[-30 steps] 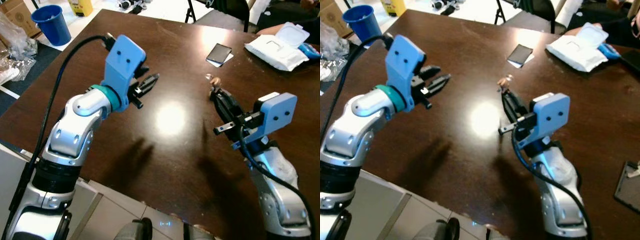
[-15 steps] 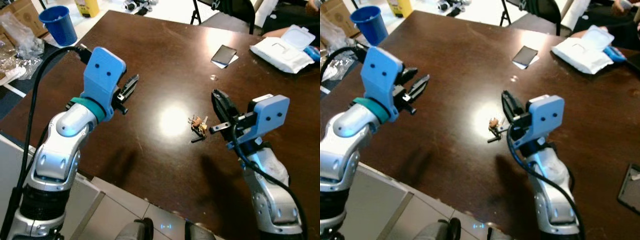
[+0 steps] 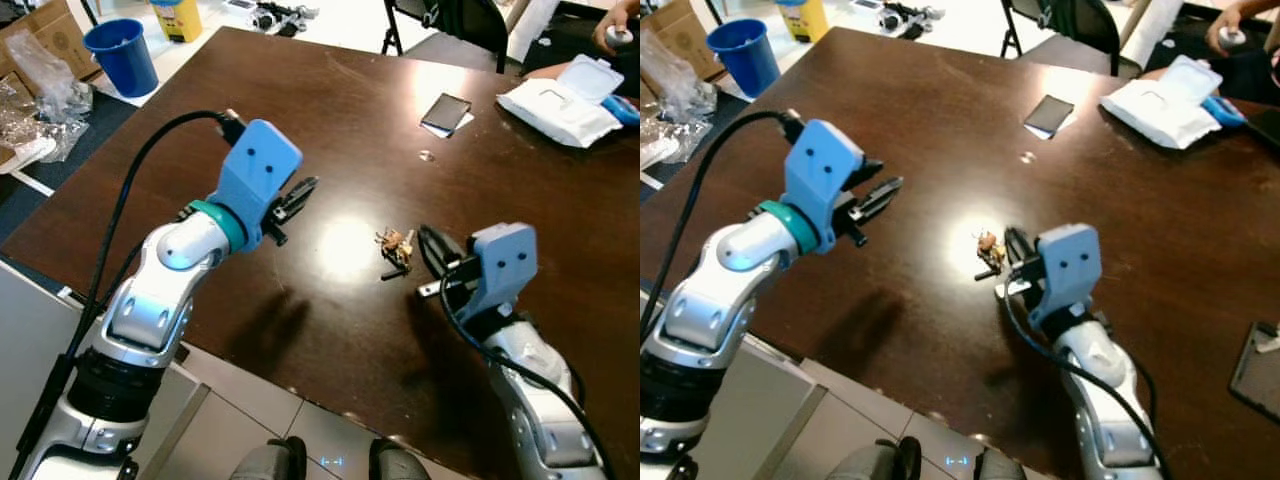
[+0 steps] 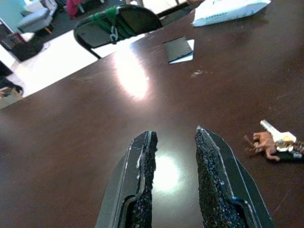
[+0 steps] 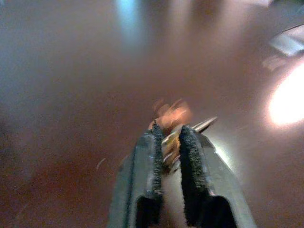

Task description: Hang keys on a hook

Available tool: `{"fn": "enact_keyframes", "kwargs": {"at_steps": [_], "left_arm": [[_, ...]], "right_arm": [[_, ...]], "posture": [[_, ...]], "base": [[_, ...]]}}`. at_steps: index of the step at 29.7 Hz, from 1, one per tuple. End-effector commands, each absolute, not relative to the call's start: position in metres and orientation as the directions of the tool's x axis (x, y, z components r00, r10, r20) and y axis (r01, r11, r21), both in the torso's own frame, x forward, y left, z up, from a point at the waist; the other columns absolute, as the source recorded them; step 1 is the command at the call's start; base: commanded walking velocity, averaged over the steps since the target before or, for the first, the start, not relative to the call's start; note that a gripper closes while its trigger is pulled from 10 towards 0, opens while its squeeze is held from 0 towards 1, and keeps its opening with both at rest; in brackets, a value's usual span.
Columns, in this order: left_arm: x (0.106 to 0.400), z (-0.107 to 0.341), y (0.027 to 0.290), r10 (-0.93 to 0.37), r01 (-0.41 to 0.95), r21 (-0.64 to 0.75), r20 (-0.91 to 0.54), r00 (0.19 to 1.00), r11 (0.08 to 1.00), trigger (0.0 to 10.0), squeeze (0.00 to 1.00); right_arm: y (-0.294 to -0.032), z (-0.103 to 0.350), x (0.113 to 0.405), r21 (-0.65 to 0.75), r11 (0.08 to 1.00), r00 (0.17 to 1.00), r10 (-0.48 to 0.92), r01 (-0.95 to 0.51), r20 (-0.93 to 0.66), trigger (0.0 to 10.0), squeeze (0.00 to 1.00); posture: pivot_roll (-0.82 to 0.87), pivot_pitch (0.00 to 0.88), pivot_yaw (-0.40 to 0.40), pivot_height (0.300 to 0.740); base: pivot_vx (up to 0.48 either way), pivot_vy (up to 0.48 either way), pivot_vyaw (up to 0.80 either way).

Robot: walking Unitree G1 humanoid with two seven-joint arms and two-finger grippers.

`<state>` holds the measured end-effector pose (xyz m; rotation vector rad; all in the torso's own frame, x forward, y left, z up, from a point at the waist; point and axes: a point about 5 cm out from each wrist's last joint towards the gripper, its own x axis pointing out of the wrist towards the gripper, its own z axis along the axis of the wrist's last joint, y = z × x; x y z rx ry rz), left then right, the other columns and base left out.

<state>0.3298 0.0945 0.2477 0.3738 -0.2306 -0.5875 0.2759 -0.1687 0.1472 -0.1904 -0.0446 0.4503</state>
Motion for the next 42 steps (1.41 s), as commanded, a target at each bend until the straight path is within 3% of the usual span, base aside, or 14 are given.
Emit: {"fn": "enact_keyframes", "kwargs": {"at_steps": [1, 10, 11, 12, 13, 21, 22, 30, 42], "left_arm": [[0.331, 0.244, 0.096, -0.573, 0.493, 0.413, 0.089, 0.815, 0.766, 10.0, 0.00], [0.326, 0.240, 0.103, -0.541, 0.470, 0.406, 0.075, 0.837, 0.783, 10.0, 0.00], [0.327, 0.240, 0.104, -0.541, 0.469, 0.408, 0.077, 0.837, 0.783, 10.0, 0.00], [0.328, 0.241, 0.104, -0.541, 0.468, 0.410, 0.078, 0.837, 0.783, 10.0, 0.00], [0.329, 0.241, 0.105, -0.542, 0.468, 0.410, 0.079, 0.837, 0.783, 10.0, 0.00], [0.331, 0.244, 0.106, -0.535, 0.463, 0.400, 0.086, 0.841, 0.791, 10.0, 0.00], [0.331, 0.243, 0.105, -0.534, 0.464, 0.393, 0.086, 0.841, 0.794, 10.0, 0.00], [0.333, 0.244, 0.102, -0.537, 0.467, 0.389, 0.090, 0.839, 0.794, 10.0, 0.00], [0.334, 0.246, 0.103, -0.537, 0.465, 0.390, 0.095, 0.838, 0.795, 10.0, 0.00]], "right_arm": [[-0.154, 0.137, 0.276, -0.137, 0.825, 0.837, 0.544, -0.548, -0.066, 10.0, 1.00], [-0.139, 0.130, 0.306, -0.083, 0.797, 0.800, 0.587, -0.598, -0.126, 10.0, 1.00], [-0.138, 0.132, 0.309, -0.087, 0.798, 0.801, 0.585, -0.597, -0.125, 10.0, 0.85], [-0.137, 0.133, 0.311, -0.090, 0.798, 0.802, 0.585, -0.596, -0.124, 10.0, 0.85], [-0.136, 0.135, 0.312, -0.091, 0.797, 0.801, 0.586, -0.597, -0.119, 10.0, 0.00], [-0.154, 0.142, 0.323, -0.201, 0.850, 0.873, 0.477, -0.487, -0.101, 10.0, 0.00], [-0.169, 0.157, 0.329, -0.251, 0.884, 0.915, 0.404, -0.395, -0.018, 10.0, 0.00], [-0.189, 0.196, 0.326, -0.270, 0.916, 0.924, 0.346, -0.296, 0.161, 10.0, 0.00], [-0.187, 0.165, 0.318, -0.261, 0.914, 0.943, 0.332, -0.310, 0.041, 10.0, 0.00]], "posture": [[-0.04, 0.180, 0.171, 0.740], [0.01, 0.231, 0.162, 0.740], [0.01, 0.241, 0.162, 0.740], [0.01, 0.241, 0.162, 0.740], [0.02, 0.245, 0.161, 0.740], [0.01, 0.254, 0.162, 0.740], [0.00, 0.252, 0.164, 0.740], [-0.01, 0.247, 0.171, 0.740], [0.00, 0.245, 0.177, 0.740]], "base": [[0.000, 0.000, 0.00], [0.000, 0.000, 0.00], [0.000, 0.000, 0.00], [0.000, 0.000, 0.00], [0.000, 0.000, 0.00], [0.000, 0.000, 0.00], [0.000, 0.000, 0.00], [0.000, 0.000, 0.00], [0.000, 0.000, 0.00]]}}
